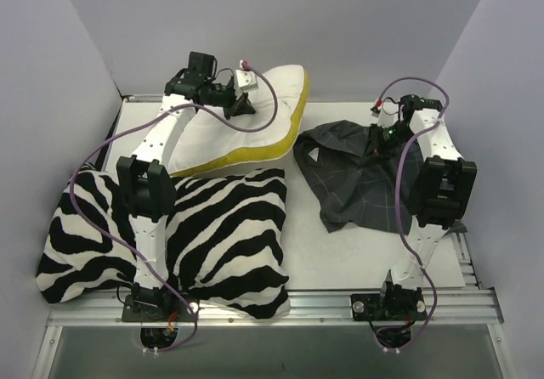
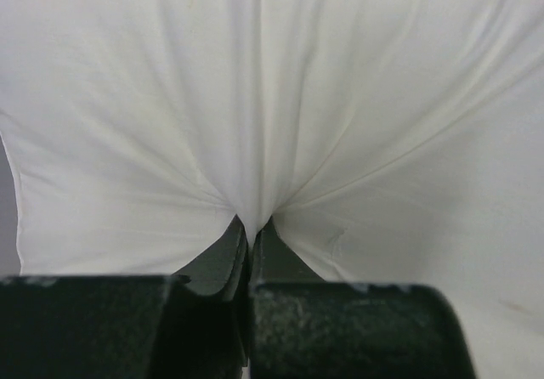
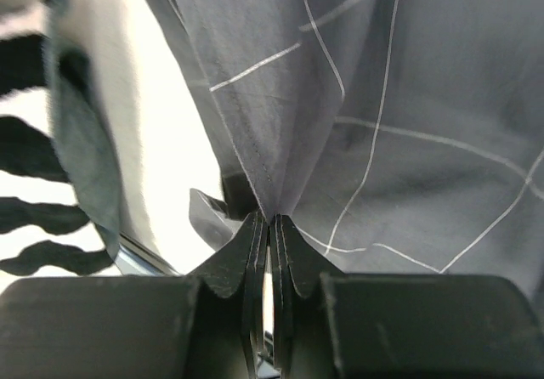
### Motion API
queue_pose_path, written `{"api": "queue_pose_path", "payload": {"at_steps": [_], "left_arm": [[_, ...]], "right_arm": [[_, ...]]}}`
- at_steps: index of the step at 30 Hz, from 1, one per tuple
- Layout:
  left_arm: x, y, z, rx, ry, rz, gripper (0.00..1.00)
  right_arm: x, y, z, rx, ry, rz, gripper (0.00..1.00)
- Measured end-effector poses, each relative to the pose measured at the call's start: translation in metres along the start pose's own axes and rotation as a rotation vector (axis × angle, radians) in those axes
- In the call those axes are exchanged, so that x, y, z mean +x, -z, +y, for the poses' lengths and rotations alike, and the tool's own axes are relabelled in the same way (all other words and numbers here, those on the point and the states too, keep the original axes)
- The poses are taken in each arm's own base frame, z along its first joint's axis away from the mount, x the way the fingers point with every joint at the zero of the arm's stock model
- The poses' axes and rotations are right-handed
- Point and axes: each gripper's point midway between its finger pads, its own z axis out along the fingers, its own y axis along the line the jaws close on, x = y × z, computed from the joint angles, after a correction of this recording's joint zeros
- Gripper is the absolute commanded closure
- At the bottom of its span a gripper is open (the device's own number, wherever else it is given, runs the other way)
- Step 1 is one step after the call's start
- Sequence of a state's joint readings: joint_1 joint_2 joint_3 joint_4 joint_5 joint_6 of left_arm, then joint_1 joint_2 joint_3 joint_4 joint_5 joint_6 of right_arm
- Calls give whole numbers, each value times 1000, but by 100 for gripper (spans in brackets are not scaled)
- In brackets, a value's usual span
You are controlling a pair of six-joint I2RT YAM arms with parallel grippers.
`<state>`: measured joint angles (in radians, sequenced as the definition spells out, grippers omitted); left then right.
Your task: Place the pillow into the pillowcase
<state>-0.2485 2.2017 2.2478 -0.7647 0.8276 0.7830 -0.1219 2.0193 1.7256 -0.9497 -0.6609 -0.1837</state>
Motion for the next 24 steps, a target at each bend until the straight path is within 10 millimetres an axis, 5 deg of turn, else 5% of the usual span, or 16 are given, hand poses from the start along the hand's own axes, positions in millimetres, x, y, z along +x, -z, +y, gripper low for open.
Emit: {"api": "queue_pose_path", "payload": {"at_steps": [4, 10, 17, 24], "left_arm": [[-17, -9, -58, 173, -57, -32, 100], [4, -24, -124, 409, -250, 40, 100], [32, -65, -143, 541, -469, 82, 100], [52, -77, -152, 605, -633, 96, 100]], "right_arm": [[-17, 11, 9, -24, 17, -57, 100], [-22, 16, 21, -75, 11, -78, 100], [-32, 27, 35, -107, 26, -121, 100], [-48, 40, 45, -82, 51, -178, 100]]}}
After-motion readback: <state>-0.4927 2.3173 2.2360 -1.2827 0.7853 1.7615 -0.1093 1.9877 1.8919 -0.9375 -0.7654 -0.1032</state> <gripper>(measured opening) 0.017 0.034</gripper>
